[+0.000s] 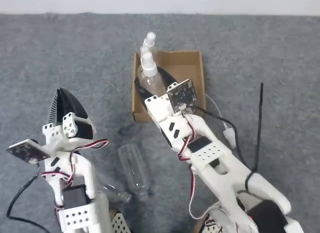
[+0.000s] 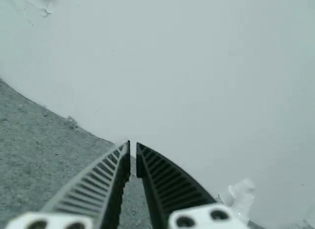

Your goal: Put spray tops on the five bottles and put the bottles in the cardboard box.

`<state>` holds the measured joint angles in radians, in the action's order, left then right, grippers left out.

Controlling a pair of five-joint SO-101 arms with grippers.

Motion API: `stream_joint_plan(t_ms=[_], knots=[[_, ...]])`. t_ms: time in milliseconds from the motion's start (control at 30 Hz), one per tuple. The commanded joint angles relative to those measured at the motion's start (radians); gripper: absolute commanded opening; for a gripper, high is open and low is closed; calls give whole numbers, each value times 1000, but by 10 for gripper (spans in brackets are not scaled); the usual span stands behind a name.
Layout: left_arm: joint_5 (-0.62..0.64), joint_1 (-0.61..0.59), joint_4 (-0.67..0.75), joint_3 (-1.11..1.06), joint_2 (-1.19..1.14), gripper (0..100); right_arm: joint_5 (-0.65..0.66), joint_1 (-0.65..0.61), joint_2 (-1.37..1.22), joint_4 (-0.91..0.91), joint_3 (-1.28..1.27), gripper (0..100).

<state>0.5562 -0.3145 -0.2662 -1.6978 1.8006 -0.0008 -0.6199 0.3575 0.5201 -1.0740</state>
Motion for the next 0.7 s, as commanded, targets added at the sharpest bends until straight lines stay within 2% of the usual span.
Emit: stream_joint_plan(t_ms=[0,433,667], knots=[[-12,-3,17,13,23,13,-12,-2,-18,90,72,11],[-12,-3,18,13,23,13,-5,-1,-297,414,72,10],[-12,-3,18,13,23,13,-5,-1,-412,521,74,10]])
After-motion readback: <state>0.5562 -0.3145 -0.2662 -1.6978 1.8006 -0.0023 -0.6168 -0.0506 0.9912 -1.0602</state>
